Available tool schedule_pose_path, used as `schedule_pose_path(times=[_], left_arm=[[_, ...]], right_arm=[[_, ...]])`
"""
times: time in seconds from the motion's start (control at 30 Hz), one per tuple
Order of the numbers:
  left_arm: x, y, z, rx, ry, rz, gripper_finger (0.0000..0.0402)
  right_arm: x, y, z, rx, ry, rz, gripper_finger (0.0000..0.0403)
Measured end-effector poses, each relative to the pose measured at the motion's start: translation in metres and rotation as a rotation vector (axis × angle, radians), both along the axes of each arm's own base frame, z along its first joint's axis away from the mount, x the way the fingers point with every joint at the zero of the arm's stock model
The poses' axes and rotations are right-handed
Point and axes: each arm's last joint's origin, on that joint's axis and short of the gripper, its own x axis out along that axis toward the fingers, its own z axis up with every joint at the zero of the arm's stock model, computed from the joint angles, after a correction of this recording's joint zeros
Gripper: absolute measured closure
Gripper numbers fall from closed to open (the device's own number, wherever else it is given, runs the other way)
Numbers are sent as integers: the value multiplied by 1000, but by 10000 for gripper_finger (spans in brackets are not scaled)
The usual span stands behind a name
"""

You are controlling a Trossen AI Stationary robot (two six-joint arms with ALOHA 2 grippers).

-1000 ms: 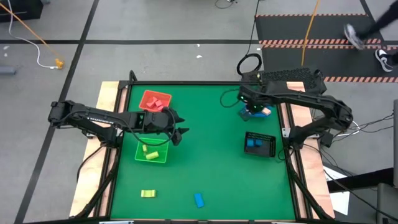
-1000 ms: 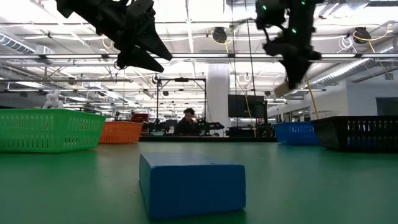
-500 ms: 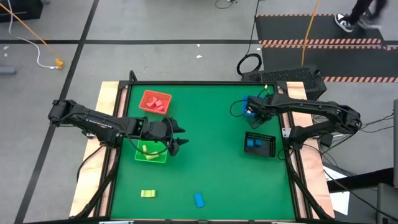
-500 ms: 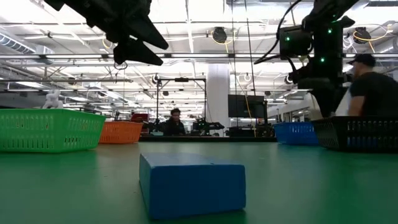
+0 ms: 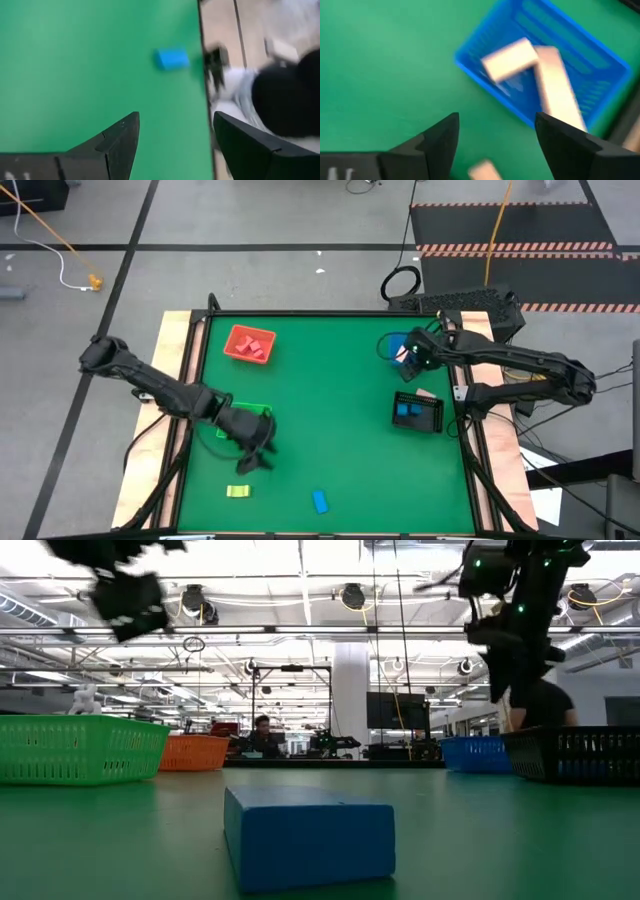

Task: Sort & place blocks by color
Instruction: Put the light brown block into the blue basket

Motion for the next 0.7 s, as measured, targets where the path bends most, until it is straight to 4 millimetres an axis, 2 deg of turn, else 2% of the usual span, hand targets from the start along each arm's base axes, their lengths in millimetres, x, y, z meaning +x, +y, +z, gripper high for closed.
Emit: schedule_pose_path(times=[0.17,0.37,0.5,0.7], left_arm=[[-25,-38,-4,-39,128,-61,147],[-59,-72,-10,2,218,48,147],[-82,-88,-14,23,253,124,147],[-96,-109,-30,46,305,154,147]], right_arm=[[6,2,14,-34,-194,14,148],[16,4,26,-73,-366,52,148],[17,8,27,-61,-386,52,147],[13,23,20,121,-340,98,150]])
